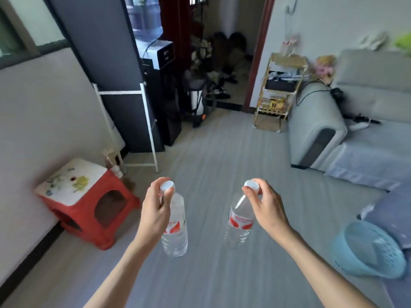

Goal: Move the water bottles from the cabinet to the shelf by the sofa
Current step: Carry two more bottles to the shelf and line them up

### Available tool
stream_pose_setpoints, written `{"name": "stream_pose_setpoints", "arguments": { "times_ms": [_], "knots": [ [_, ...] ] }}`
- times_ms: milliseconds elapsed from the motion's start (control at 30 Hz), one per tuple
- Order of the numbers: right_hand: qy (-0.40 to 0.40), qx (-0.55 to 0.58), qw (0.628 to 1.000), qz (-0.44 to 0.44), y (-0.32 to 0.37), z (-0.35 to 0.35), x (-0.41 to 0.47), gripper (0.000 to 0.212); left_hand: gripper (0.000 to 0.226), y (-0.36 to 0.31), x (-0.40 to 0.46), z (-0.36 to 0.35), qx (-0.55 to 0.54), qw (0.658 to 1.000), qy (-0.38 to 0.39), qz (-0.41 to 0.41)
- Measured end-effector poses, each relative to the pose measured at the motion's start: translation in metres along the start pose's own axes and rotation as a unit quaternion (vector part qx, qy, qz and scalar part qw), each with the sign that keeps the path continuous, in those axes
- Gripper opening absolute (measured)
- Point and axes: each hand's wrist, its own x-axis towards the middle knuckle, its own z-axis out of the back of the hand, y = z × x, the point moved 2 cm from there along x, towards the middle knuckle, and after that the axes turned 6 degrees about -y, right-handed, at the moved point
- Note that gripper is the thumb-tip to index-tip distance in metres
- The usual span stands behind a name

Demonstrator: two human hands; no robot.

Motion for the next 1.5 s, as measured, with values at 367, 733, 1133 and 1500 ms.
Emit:
{"name": "stream_pose_setpoints", "arguments": {
  "times_ms": [367,733,1133,1500],
  "knots": [
    [-0.064,-0.032,0.996,-0.057,-0.092,0.014,0.193,0.034,0.011,-0.04,0.168,-0.201,-0.03,0.995,0.091,-0.019],
    [-0.089,-0.049,0.995,-0.019,-0.164,0.034,0.423,0.033,0.012,-0.1,0.335,-0.373,-0.037,0.992,0.112,-0.054],
    [-0.096,-0.059,0.994,-0.001,-0.234,0.014,0.702,0.036,0.028,-0.111,0.57,-0.556,-0.051,0.987,0.135,-0.076],
    [-0.106,-0.092,0.989,-0.045,-0.303,0.012,0.9,0.03,0.021,-0.143,0.751,-0.712,-0.068,0.976,0.193,-0.074]
  ]
}}
